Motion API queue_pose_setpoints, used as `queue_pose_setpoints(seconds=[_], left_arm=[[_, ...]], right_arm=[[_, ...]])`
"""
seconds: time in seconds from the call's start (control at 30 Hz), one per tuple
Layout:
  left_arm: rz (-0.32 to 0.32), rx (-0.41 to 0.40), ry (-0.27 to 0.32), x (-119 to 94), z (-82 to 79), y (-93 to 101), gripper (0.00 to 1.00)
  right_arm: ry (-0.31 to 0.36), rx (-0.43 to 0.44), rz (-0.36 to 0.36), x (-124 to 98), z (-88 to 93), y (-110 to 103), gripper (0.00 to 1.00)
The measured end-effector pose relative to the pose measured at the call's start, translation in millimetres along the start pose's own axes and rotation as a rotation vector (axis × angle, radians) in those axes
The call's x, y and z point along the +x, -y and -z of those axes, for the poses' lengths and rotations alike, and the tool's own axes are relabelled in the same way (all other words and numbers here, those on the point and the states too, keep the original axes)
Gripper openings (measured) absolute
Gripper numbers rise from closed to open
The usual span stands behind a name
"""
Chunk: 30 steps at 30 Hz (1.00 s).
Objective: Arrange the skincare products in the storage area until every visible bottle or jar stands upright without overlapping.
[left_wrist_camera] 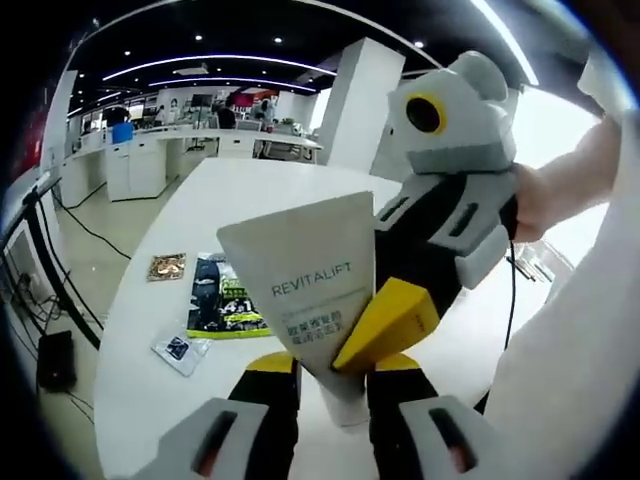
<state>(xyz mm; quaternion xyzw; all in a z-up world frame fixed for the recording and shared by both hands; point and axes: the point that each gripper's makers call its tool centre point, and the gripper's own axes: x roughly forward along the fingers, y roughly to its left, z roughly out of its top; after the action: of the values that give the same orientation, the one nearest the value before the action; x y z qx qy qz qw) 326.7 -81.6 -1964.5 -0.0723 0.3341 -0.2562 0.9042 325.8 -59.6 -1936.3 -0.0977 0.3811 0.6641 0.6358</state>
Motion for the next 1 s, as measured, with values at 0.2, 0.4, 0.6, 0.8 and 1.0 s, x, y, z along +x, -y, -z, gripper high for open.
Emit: queue_pose_setpoints(seconds=[0.2,0.4,0.6,0.8,1.0], left_arm=[[0.022,-0.006,-0.019,2.4,-1.5,0.4,0.26],[0.033,-0.005,-0.006,8.2,-7.6,7.0,0.28],[0.062,0.022,-0.006,19.4,-15.8,18.0,0.29],[0.093,0.110,-0.020,31.6,-22.3,35.6,0.30],[0.119,0.147,-0.036,42.9,-21.7,50.1,0.32]], right_arm=[[-0.016,-0.048,-0.001,-1.3,-1.2,1.5,0.11],[-0.001,-0.052,0.019,-11.3,0.7,4.6,0.09],[0.030,-0.035,0.055,-27.5,6.2,11.7,0.08],[0.074,-0.048,0.116,-47.6,15.7,16.5,0.07],[0.099,-0.027,0.170,-62.7,29.4,20.7,0.07]])
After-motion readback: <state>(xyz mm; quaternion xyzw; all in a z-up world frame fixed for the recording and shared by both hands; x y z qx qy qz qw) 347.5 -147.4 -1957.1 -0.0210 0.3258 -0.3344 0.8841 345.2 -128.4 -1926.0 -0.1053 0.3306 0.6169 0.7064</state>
